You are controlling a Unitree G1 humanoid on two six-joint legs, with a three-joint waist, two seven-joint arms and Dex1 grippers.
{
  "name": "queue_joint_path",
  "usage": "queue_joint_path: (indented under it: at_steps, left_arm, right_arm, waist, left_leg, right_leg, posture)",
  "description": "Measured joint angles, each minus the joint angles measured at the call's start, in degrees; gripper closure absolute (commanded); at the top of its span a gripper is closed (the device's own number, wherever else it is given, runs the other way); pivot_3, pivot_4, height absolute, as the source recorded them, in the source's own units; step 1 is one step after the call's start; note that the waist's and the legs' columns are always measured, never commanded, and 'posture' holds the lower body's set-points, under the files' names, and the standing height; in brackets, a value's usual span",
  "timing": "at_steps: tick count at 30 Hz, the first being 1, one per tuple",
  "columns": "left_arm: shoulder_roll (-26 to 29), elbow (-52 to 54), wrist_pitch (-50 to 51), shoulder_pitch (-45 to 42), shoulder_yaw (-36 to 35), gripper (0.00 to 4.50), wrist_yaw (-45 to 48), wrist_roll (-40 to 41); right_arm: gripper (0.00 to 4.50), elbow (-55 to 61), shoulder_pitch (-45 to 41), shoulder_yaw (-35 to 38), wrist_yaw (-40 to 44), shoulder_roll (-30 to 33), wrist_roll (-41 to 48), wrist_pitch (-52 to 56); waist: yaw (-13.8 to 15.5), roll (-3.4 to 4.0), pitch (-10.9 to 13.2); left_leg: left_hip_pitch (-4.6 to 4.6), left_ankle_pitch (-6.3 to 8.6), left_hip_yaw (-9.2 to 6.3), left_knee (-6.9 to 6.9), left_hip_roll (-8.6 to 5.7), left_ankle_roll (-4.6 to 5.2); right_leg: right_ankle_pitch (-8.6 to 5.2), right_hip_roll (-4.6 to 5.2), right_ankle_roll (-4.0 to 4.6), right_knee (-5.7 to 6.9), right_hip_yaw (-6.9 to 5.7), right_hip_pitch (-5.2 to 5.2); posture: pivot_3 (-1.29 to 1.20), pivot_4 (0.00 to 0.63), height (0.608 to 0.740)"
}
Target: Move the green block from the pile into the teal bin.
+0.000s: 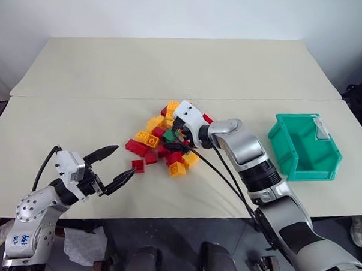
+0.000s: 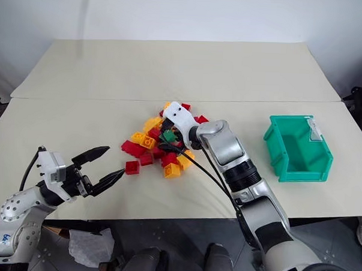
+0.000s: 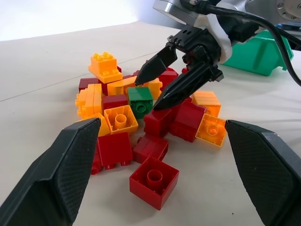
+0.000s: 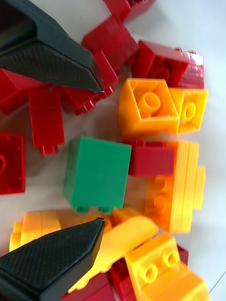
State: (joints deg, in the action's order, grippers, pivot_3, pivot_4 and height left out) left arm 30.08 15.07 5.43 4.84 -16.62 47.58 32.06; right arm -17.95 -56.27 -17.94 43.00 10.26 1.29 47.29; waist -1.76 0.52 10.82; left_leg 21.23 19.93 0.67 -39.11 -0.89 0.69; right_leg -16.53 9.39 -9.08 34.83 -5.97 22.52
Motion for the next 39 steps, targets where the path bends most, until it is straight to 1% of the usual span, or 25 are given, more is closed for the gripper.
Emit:
queue_joint_path:
  at_steps: [3,6,9,12,14,15,16,17,18,23,25,28,31,33,37,39]
  left_arm:
    - [-0.1,0.0,0.0,-0.1,0.6,0.00,-0.1,0.0]
    - [-0.1,0.1,0.0,0.0,0.8,0.00,-0.3,0.0]
    - [-0.1,0.1,0.0,0.0,0.9,0.00,-0.4,0.0]
    - [-0.1,0.1,0.0,0.1,0.8,0.00,-0.4,0.0]
    - [-0.1,0.1,0.0,0.1,0.8,0.00,-0.4,0.0]
    - [-0.1,0.1,0.0,0.1,0.8,0.00,-0.4,0.0]
    - [-0.1,0.1,0.0,0.1,0.8,0.00,-0.4,0.0]
    - [-0.1,0.1,0.0,0.0,0.9,0.00,-0.4,0.0]
    - [-0.1,0.1,0.0,0.0,0.9,0.00,-0.4,0.0]
    - [-0.1,0.1,0.0,0.0,1.0,0.00,-0.4,0.0]
    - [-0.1,0.2,0.0,0.0,1.0,0.00,-0.4,0.0]
    - [-0.1,0.5,0.0,-0.3,1.8,0.00,-0.2,0.0]
    - [-0.1,0.8,0.2,-3.4,4.7,0.00,0.9,-0.1]
    - [-0.1,1.0,0.2,-5.5,6.4,0.00,1.5,-0.5]
    - [-0.1,1.3,0.4,-9.2,9.7,0.00,3.0,-0.9]
    - [-0.2,1.3,0.6,-11.2,11.6,0.00,3.7,-1.1]
  right_arm:
    - [0.06,-4.6,-2.1,0.9,-1.7,-1.4,0.0,-1.3]
    - [0.06,-8.9,-1.8,0.7,-2.0,-1.6,-0.2,-1.8]
    - [0.06,-9.3,-2.0,0.2,-1.6,-1.6,-0.3,-2.4]
    - [0.65,-9.0,-2.0,-0.3,-1.1,-1.4,-0.5,-2.3]
    - [1.24,-8.6,-1.8,-0.4,-1.1,-1.2,-0.7,-2.3]
    - [1.62,-8.4,-1.5,-0.3,-1.3,-1.1,-0.7,-2.4]
    - [1.90,-8.3,-1.4,-0.2,-1.5,-1.1,-0.7,-2.5]
    - [2.31,-8.3,-1.4,0.0,-1.6,-1.1,-0.7,-2.8]
    - [2.48,-8.3,-1.3,0.3,-1.7,-1.2,-0.7,-3.4]
    - [2.48,-6.5,0.4,1.1,-1.3,-0.4,0.4,-4.5]
    - [2.48,-3.4,1.5,2.5,1.0,1.5,2.1,-4.8]
    - [2.48,2.9,3.4,5.5,5.7,5.1,5.9,-8.4]
    - [2.48,9.3,6.6,11.7,8.0,9.3,9.7,-14.0]
    - [2.48,12.0,10.0,17.0,7.9,10.4,12.3,-18.1]
    - [2.48,15.7,18.7,24.7,7.9,16.4,14.4,-24.6]
    - [2.48,17.6,24.0,29.6,7.4,19.7,15.5,-26.2]
  waist:
    - [0.0,-0.01,0.0]
    - [0.2,-0.04,0.0]
    - [0.1,-0.02,0.0]
    - [0.1,-0.02,0.0]
    - [0.1,-0.02,0.0]
    - [0.1,-0.02,0.0]
    - [0.0,-0.02,0.0]
    - [0.0,-0.02,0.0]
    - [0.0,-0.02,0.0]
    - [0.0,0.00,0.0]
    - [0.2,0.00,0.0]
    - [0.3,0.00,0.0]
    - [0.5,-0.01,0.0]
    - [0.5,-0.03,0.0]
    - [0.8,-0.02,0.0]
    - [1.5,-0.02,0.0]
  left_leg:
    - [-0.01,0.00,-0.02,0.00,0.00,0.00]
    - [0.05,0.00,-0.07,0.00,-0.05,0.01]
    - [0.06,0.01,-0.09,0.03,-0.05,0.00]
    - [0.06,0.01,-0.09,0.04,-0.06,0.00]
    - [0.06,0.01,-0.08,0.04,-0.06,0.00]
    - [0.06,0.01,-0.08,0.04,-0.05,0.00]
    - [0.06,0.01,-0.07,0.04,-0.05,0.00]
    - [0.06,0.01,-0.06,0.05,-0.04,0.00]
    - [0.06,0.01,-0.06,0.05,-0.04,0.00]
    - [0.08,0.01,-0.04,0.06,-0.02,0.00]
    - [0.13,0.01,-0.07,0.05,-0.04,0.01]
    - [0.16,0.02,-0.07,0.05,-0.06,0.03]
    - [0.17,0.02,-0.06,0.04,-0.06,0.03]
    - [0.15,0.02,-0.03,0.05,-0.05,0.03]
    - [0.17,0.02,0.09,0.05,-0.06,0.04]
    - [0.17,0.02,0.27,0.06,-0.06,0.04]
  right_leg:
    - [0.00,0.00,0.01,0.03,0.00,-0.01]
    - [0.00,0.03,0.01,0.00,-0.01,0.00]
    - [0.00,0.04,0.01,0.02,-0.04,0.04]
    - [0.00,0.04,0.01,0.01,-0.05,0.03]
    - [0.00,0.04,0.01,0.00,-0.05,0.03]
    - [0.00,0.04,0.01,0.00,-0.05,0.03]
    - [0.00,0.04,0.01,0.00,-0.05,0.04]
    - [0.00,0.04,0.01,0.00,-0.05,0.04]
    - [0.00,0.03,0.01,-0.01,-0.05,0.04]
    - [0.00,0.02,0.01,-0.04,-0.05,0.06]
    - [0.00,0.03,0.00,-0.09,-0.05,0.06]
    - [0.00,0.03,0.00,-0.14,-0.07,0.05]
    - [0.00,0.03,0.00,-0.16,-0.11,0.02]
    - [0.00,0.03,-0.01,-0.21,-0.12,0.00]
    - [0.01,0.03,-0.01,-0.26,-0.12,0.00]
    - [0.01,0.03,-0.02,-0.32,-0.13,-0.03]
  posture:
    - [0.00,0.150,0.740]
    - [0.00,0.150,0.740]
    - [0.00,0.150,0.740]
    - [0.00,0.150,0.740]
    - [0.00,0.150,0.740]
    - [0.00,0.150,0.740]
    - [0.00,0.150,0.740]
    - [0.00,0.150,0.740]
    - [0.00,0.150,0.740]
    - [0.00,0.150,0.740]
    - [0.00,0.150,0.740]
    - [0.00,0.150,0.740]
    - [0.00,0.150,0.740]
    - [0.00,0.150,0.740]
    - [0.00,0.150,0.740]
    - [0.00,0.150,0.740]
